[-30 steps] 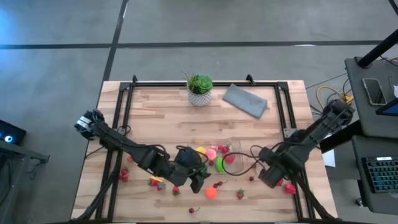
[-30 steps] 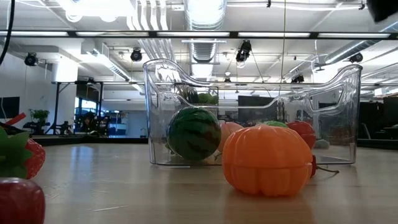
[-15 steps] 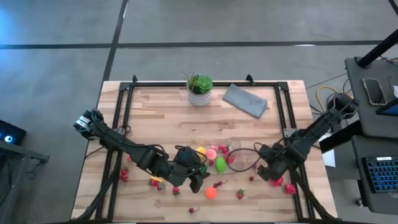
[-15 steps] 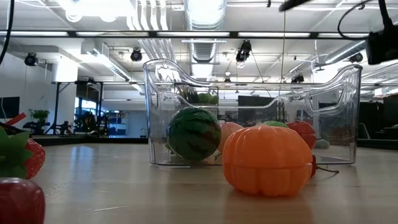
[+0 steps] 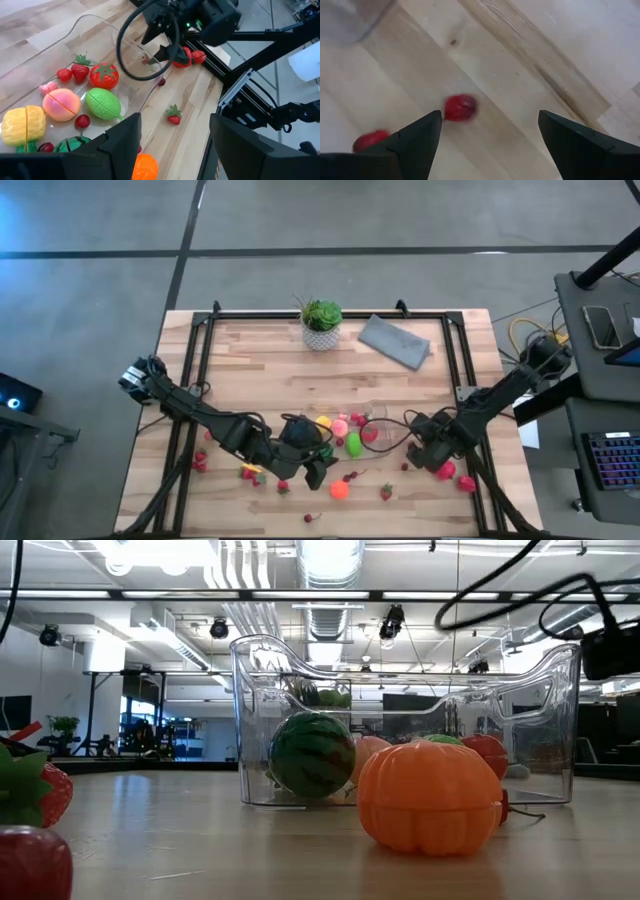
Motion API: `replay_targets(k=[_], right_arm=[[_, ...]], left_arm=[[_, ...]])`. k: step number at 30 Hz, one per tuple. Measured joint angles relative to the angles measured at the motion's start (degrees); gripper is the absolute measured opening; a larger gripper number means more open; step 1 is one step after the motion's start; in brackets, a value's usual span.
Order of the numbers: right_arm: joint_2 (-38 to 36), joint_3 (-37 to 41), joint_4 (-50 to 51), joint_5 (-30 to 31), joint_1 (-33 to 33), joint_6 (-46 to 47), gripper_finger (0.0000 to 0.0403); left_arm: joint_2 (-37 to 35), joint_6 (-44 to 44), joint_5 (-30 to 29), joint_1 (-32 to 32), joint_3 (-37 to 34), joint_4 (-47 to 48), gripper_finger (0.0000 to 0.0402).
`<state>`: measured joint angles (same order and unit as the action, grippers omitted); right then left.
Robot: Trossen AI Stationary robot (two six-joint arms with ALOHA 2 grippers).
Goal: Pick and placing Produce into tupperware
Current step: Put the cherry into the transparent bin
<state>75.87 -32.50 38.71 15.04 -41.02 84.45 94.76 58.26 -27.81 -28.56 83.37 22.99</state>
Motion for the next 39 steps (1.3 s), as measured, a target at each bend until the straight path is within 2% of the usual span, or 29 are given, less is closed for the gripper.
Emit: replay_targets(k=[9,13,18,25,39], right_arm=[[7.4,-5.4,0.4,-0.6,0.3,3.9,0.0324],[10.3,-7.5,2.0,-3.2,0.3,5.7,0.0318],[12.5,-10.1,3.9,-5.0,0.4,8.7,0.0278],[11.7,-11.4,4.9,-4.9,0.8,10.0,0.0219],[11.7,-10.5,6.4,-4.8,0.7,12.8,0.0167]], left_arm=[[0.0,1.5,0.0,0.0,0.0,-0.1,0.0221],[0.0,1.6,0.1,0.0,0.0,-0.1,0.0221],[0.0,1.6,0.4,0.0,0.0,-0.4,0.0221],[0.0,1.6,0.5,0.0,0.0,-0.4,0.0222],[-0.1,1.1,0.7,0.0,0.0,-0.1,0.0222]])
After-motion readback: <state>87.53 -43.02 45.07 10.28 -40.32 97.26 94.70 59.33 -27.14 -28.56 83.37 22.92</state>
